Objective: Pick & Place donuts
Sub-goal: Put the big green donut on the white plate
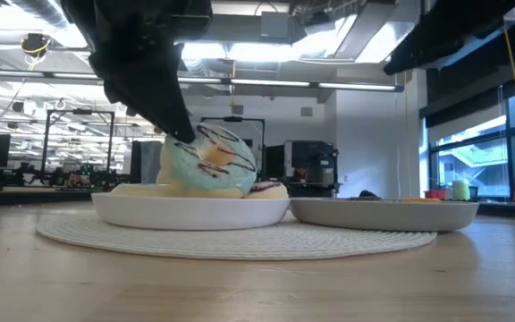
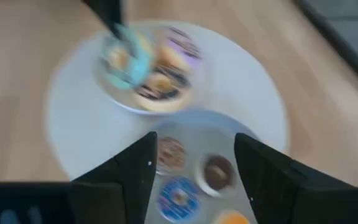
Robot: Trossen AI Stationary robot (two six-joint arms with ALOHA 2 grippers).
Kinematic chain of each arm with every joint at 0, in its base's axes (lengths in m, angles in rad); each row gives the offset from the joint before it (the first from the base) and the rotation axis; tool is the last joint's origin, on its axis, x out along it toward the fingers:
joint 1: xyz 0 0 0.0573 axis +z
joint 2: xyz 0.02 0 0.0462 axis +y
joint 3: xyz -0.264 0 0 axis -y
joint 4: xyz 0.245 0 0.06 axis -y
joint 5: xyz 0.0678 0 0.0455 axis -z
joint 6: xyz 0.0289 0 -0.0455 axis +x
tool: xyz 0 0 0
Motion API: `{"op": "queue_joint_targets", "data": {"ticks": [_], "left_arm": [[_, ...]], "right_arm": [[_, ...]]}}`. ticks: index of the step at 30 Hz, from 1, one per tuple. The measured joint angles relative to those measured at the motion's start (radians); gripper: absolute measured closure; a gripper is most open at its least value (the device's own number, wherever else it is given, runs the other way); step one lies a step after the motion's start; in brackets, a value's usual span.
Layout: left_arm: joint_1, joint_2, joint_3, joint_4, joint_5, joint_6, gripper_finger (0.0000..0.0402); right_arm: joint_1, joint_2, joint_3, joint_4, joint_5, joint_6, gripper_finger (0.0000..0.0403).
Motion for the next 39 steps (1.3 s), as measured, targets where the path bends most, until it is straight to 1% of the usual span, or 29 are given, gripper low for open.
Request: {"op": "queue_joint_targets", "data": {"ticks": [4, 7, 14, 22, 27, 30, 34, 36, 39], "left_arm": [[0.013, 0.0, 0.0, 0.0, 0.043, 0.004, 0.0392], [0.014, 0.0, 0.0, -0.011, 0.047, 0.003, 0.0392], [0.014, 0.0, 0.0, -0.015, 0.047, -0.014, 0.039], [0.014, -0.001, 0.0, -0.015, 0.036, -0.018, 0.0367], [0.013, -0.001, 0.0, -0.015, 0.023, -0.079, 0.0358], [0.013, -0.001, 0.0, -0.015, 0.011, -0.083, 0.0353], [0.013, -0.001, 0.0, -0.015, 0.012, -0.119, 0.0345], [0.013, -0.001, 0.0, -0.018, 0.018, -0.144, 0.034], [0.013, -0.001, 0.0, -0.024, 0.033, -0.146, 0.0332]], "right_arm": [[-0.023, -0.054, -0.082, 0.224, -0.123, -0.165, 0.0187], [-0.034, -0.07, -0.106, 0.308, -0.18, -0.213, 0.0187], [-0.036, -0.072, -0.104, 0.309, -0.185, -0.23, 0.0187], [-0.036, -0.072, -0.103, 0.307, -0.186, -0.204, 0.0187], [-0.036, -0.072, -0.103, 0.306, -0.186, -0.204, 0.0187], [-0.036, -0.072, -0.102, 0.306, -0.187, -0.203, 0.0187], [-0.036, -0.072, -0.102, 0.306, -0.191, -0.2, 0.0187], [-0.036, -0.072, -0.102, 0.306, -0.213, -0.192, 0.0187], [-0.036, -0.072, -0.102, 0.306, -0.221, -0.173, 0.0187]]}}
